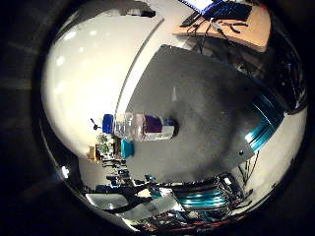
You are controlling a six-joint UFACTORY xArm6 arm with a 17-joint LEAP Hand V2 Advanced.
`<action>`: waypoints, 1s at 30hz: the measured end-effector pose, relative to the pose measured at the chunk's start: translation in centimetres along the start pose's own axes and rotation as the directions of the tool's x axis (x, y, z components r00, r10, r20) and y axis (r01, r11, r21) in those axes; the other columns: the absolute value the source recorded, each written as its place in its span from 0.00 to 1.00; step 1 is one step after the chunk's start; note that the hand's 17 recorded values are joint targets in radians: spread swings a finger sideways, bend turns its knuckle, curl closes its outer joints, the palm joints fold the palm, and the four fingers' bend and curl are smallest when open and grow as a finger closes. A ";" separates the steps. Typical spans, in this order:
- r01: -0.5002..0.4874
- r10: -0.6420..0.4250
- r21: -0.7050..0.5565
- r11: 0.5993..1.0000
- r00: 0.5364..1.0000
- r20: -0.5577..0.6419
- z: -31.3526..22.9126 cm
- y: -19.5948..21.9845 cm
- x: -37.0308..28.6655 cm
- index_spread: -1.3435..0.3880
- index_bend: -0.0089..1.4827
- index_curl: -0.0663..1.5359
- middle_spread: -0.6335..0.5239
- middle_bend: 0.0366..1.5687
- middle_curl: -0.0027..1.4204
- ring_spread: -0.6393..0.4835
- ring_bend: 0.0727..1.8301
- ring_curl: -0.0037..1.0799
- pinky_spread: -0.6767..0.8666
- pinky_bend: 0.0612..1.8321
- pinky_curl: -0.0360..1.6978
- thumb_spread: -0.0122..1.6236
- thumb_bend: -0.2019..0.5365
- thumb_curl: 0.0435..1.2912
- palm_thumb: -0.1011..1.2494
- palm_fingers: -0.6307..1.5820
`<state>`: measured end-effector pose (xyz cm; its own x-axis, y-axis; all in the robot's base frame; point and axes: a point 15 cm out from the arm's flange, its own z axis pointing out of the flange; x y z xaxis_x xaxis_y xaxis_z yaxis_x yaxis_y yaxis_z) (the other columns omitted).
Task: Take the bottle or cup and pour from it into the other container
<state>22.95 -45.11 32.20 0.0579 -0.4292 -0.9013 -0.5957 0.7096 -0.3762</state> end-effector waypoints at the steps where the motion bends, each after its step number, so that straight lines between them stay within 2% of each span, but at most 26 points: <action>1: -0.002 0.002 0.006 1.000 1.000 0.001 0.1 0.0 0.4 0.68 0.11 0.22 0.66 0.18 0.25 0.75 0.27 0.19 0.73 0.44 0.02 0.66 0.24 0.21 0.42 0.34; 11: -0.042 0.040 0.070 0.997 0.999 0.030 1.8 1.2 3.9 0.69 0.11 0.22 0.66 0.17 0.25 0.74 0.26 0.20 0.72 0.43 0.02 0.67 0.24 0.21 0.43 0.35; 30: -0.054 0.054 0.001 0.999 0.997 0.055 9.1 6.2 6.1 0.69 0.11 0.22 0.66 0.17 0.25 0.74 0.26 0.20 0.72 0.42 0.02 0.67 0.24 0.22 0.44 0.34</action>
<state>26.93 -38.24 22.43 0.0696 -0.3586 -0.9309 -0.5971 0.7325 -0.3268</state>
